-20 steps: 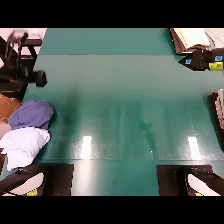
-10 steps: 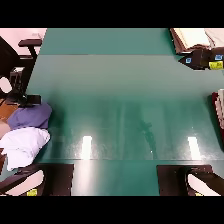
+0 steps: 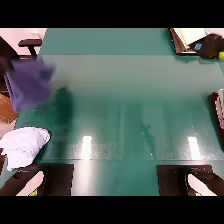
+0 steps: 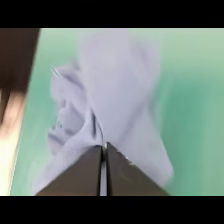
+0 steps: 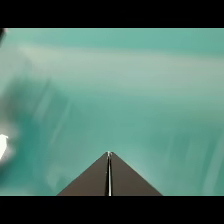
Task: Fold the shirts.
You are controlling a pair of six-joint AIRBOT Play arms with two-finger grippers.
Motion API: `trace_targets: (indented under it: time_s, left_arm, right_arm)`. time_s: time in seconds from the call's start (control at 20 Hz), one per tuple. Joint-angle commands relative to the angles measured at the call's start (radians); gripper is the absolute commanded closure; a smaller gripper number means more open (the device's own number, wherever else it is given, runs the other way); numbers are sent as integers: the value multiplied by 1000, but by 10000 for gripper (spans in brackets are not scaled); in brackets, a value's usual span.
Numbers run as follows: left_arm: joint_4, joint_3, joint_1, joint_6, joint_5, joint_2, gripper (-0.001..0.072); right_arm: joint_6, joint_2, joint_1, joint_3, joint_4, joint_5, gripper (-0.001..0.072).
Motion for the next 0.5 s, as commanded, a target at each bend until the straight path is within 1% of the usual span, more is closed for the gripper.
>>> trace_targets:
  time_s: [0.0, 0.1, 0.2, 0.35, 0.45]
  left_arm:
    - [-65, 245, -197, 34, -50, 43, 689]
    - [-63, 257, -327, 34, -18, 40, 690]
    - [-61, 257, -440, 36, -24, -4, 690]
    - [-62, 257, -627, 89, -60, -162, 689]
    - [-77, 257, -737, 135, -57, -295, 686]
  right_arm:
    - [0, 71, 1, 1, -3, -144, 692]
    - [0, 100, 1, 1, -3, -179, 692]
    - [0, 124, 1, 1, -8, -196, 692]
    - [0, 143, 1, 1, -9, -193, 692]
    - [0, 146, 1, 1, -8, -191, 692]
